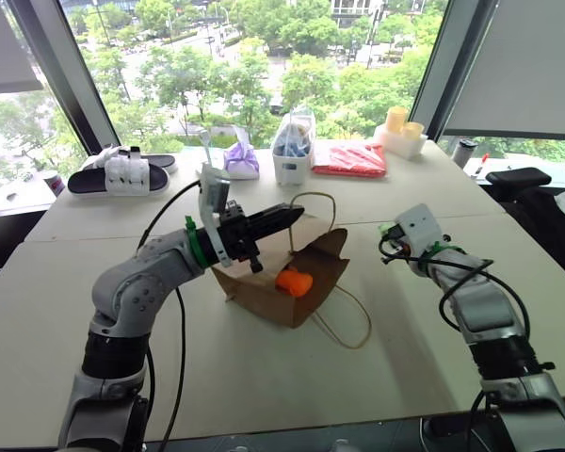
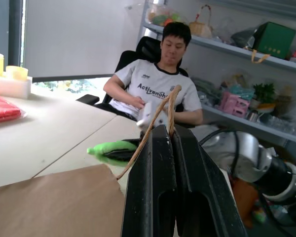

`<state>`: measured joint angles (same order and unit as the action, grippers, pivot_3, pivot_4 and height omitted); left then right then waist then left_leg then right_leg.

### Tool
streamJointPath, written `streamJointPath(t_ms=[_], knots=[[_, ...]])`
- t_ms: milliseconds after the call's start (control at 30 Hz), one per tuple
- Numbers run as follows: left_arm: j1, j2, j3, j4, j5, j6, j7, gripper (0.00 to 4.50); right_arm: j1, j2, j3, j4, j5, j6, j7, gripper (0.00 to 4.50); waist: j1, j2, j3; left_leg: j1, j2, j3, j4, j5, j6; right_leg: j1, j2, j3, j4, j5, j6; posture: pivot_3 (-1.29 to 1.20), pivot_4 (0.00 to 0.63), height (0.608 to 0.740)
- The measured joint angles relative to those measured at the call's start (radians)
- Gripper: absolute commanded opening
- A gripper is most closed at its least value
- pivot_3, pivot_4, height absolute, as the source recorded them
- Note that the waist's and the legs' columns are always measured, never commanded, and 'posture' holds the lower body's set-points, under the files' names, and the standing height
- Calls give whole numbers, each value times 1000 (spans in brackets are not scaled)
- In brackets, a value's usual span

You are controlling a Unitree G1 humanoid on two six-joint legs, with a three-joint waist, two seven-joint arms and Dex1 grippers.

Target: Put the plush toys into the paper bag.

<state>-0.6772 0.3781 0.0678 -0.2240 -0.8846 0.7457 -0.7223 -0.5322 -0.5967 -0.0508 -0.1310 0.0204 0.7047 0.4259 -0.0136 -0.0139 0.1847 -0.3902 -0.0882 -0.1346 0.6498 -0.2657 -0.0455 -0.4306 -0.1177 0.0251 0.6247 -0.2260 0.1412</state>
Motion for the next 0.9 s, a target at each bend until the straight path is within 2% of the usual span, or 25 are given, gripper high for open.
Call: streamJointPath(t_ms=[100,200,367,600,833,900], knots=[[-8,0,-4,27,5,-12,-19,0,47,-15,-63,-260,86,185,39,7,1,0,0,0,0,-1,0,-3,6,1,0,0,0,0,0,0,150,740],[-18,1,-7,50,11,-14,-42,0,79,3,-83,-432,175,330,61,7,1,0,0,0,0,-1,1,-3,6,1,0,0,0,0,0,0,150,740],[-37,1,-11,70,22,-16,-69,0,121,114,-31,-568,272,426,45,7,1,0,0,1,0,-1,1,-4,6,1,0,0,0,0,0,0,150,740],[-38,-7,-11,73,23,-16,-75,0,102,212,110,-444,266,347,-6,7,0,0,0,1,0,-2,1,-3,6,1,0,0,1,0,0,0,150,740],[-36,-20,-11,40,19,-7,-42,0,-43,324,215,-59,141,0,-53,7,-4,0,0,1,0,-1,0,0,-1,0,0,0,2,0,0,0,150,740],[-35,-20,-10,30,15,-5,-34,0,-50,348,230,18,123,-68,-56,943,-3,0,0,1,0,-1,0,0,-1,0,0,0,2,0,0,0,150,740]])
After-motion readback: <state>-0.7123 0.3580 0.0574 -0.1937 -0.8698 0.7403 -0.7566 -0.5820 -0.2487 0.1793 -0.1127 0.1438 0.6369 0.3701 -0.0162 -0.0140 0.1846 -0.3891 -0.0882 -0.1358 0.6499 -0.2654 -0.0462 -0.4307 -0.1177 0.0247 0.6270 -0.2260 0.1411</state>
